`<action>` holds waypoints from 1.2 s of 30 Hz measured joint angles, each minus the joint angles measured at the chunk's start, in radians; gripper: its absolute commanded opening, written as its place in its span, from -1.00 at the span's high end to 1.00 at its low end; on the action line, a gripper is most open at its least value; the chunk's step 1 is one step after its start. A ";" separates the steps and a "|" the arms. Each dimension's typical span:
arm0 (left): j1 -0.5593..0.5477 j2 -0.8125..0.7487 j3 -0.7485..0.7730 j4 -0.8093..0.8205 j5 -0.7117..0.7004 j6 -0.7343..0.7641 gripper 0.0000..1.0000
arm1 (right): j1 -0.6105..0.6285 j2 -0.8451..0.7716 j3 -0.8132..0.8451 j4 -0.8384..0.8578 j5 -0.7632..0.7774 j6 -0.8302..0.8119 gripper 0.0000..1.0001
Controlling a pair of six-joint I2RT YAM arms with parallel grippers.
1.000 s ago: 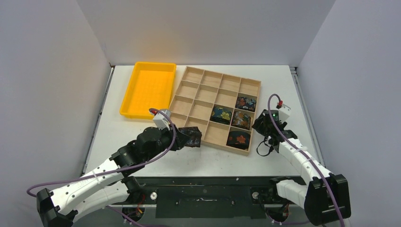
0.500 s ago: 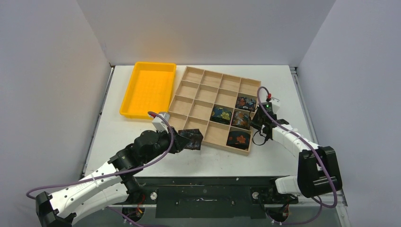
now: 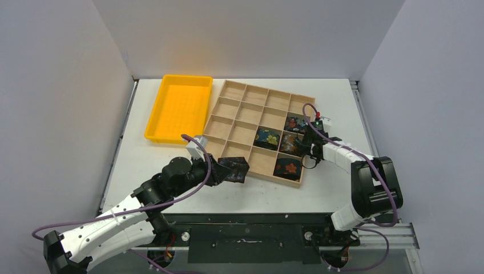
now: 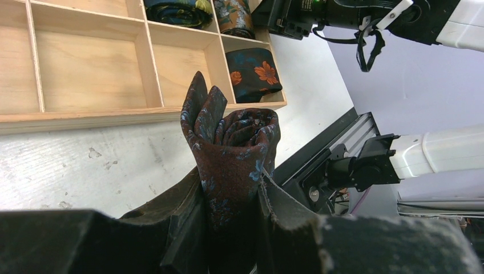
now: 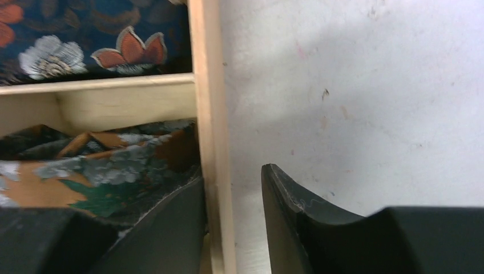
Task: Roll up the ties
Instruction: Move the storage box to the center of the board.
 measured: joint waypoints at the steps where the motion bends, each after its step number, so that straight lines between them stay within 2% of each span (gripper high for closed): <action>1: 0.000 -0.001 -0.001 0.001 0.001 0.000 1.00 | 0.000 0.001 -0.010 0.000 0.000 0.000 0.42; 3: 0.000 -0.005 -0.006 0.002 0.003 0.000 1.00 | 0.000 0.000 -0.019 0.014 -0.012 0.003 0.64; 6: 0.000 -0.010 -0.012 0.003 0.006 0.001 1.00 | 0.005 0.000 -0.019 0.024 -0.026 -0.005 0.88; 7: 0.000 -0.010 -0.013 0.003 0.008 0.001 1.00 | 0.006 0.000 -0.019 0.024 -0.027 -0.016 0.89; 16: 0.000 0.011 -0.016 0.012 0.027 0.012 1.00 | 0.025 0.025 0.000 0.029 0.009 -0.125 0.89; 21: 0.000 0.049 -0.016 0.018 0.046 0.018 1.00 | 0.030 0.102 0.076 0.030 0.075 -0.225 0.89; 32: 0.000 0.068 -0.016 0.037 0.060 0.023 1.00 | 0.024 0.224 0.224 -0.012 0.107 -0.397 0.89; 33: 0.000 0.073 -0.016 0.037 0.065 0.023 1.00 | 0.022 0.240 0.245 -0.021 0.113 -0.410 0.77; 36: 0.000 0.087 -0.014 0.035 0.074 0.027 1.00 | 0.016 0.271 0.286 -0.036 0.124 -0.422 -0.08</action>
